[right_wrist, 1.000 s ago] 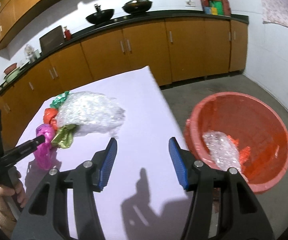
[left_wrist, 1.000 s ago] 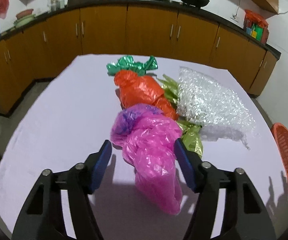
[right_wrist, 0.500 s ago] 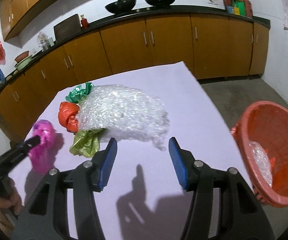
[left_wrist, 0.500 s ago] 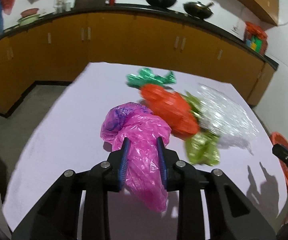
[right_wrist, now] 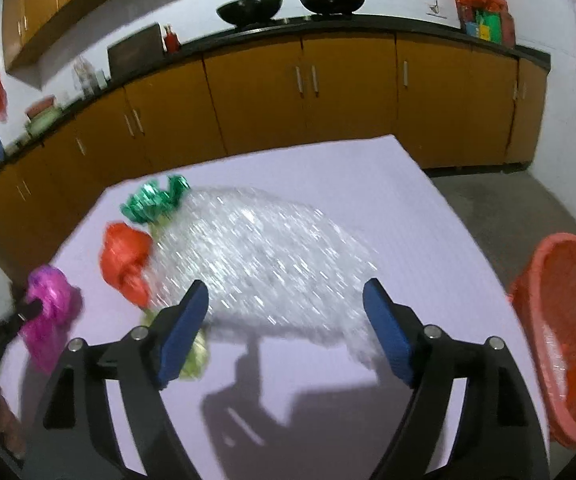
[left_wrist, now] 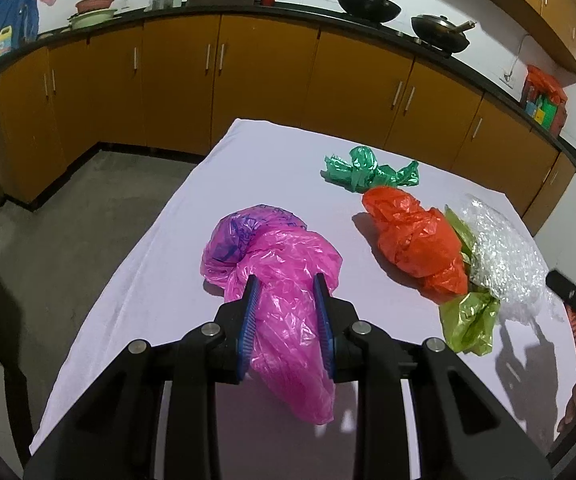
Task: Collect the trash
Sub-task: 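Grasp the pink bag with the left gripper while the right grasps bubble wrap, then carry the pink bag and bubble wrap over the wastebasket and open both grippers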
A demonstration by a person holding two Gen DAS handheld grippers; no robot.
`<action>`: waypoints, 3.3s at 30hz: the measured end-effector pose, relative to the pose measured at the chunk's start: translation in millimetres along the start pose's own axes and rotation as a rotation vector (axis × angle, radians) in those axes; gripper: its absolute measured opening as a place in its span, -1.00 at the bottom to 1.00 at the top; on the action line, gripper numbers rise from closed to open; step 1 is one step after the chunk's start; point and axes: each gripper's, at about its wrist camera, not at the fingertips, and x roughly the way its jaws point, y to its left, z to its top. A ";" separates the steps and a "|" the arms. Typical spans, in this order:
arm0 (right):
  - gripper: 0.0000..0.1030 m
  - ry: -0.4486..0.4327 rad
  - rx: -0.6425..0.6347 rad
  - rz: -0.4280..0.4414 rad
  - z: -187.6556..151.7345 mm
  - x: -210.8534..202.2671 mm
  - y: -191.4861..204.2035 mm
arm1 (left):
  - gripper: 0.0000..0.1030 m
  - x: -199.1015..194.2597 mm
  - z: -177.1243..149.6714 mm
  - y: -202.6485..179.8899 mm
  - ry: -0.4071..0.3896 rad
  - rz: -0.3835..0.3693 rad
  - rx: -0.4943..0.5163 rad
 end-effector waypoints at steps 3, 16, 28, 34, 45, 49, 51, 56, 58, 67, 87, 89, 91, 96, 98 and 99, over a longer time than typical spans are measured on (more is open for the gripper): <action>0.57 0.009 0.033 -0.029 6.5 12.3 -0.1 | -0.46 2.0 0.9 -2.1 0.000 -0.003 -0.001; -0.75 0.164 0.076 -0.050 -7.0 50.5 -20.0 | -0.46 4.1 1.4 -6.8 0.004 -0.014 -0.003; -0.81 0.017 0.138 -0.093 -8.1 -25.8 -55.9 | -0.46 -13.8 2.4 -20.6 -0.022 -0.049 0.008; -0.81 -0.054 0.137 -0.123 -8.9 -71.7 -73.5 | -0.46 -31.1 1.2 -44.6 -0.043 -0.089 0.038; -0.81 -0.106 0.205 -0.189 -22.1 -127.7 -114.9 | -0.46 -61.7 -7.0 -102.2 -0.067 -0.197 0.112; -0.82 -0.123 0.228 -0.213 -26.5 -144.3 -131.5 | -0.46 -68.8 -11.6 -121.9 -0.067 -0.228 0.132; -0.82 -0.129 0.235 -0.221 -27.8 -149.4 -137.1 | -0.46 -70.7 -13.5 -132.0 -0.065 -0.244 0.144; -0.82 -0.145 0.260 -0.250 -32.8 -164.8 -154.7 | -0.46 -74.8 -20.8 -155.2 -0.058 -0.281 0.172; -0.82 -0.149 0.275 -0.263 -35.4 -170.0 -163.2 | -0.46 -76.8 -24.0 -163.5 -0.053 -0.297 0.181; -0.82 -0.162 0.319 -0.313 -44.4 -184.8 -189.5 | -0.46 -80.9 -36.9 -202.7 -0.036 -0.370 0.238; -0.82 -0.166 0.447 -0.481 -64.9 -202.9 -259.4 | -0.46 -69.1 -63.1 -314.3 0.043 -0.552 0.367; -0.82 -0.164 0.455 -0.491 -66.4 -201.1 -266.1 | -0.47 -65.6 -66.8 -327.1 0.055 -0.566 0.384; -0.82 -0.160 0.464 -0.500 -67.9 -198.9 -273.4 | -0.47 -63.0 -69.8 -338.3 0.065 -0.580 0.399; -0.82 -0.152 0.491 -0.521 -70.4 -192.3 -292.9 | -0.47 -54.2 -79.2 -368.5 0.092 -0.610 0.440; -0.82 -0.149 0.503 -0.526 -68.7 -187.1 -297.8 | -0.47 -49.4 -82.3 -378.7 0.104 -0.620 0.455; -0.82 -0.148 0.506 -0.527 -68.5 -185.5 -300.9 | -0.47 -47.0 -83.9 -384.1 0.109 -0.626 0.462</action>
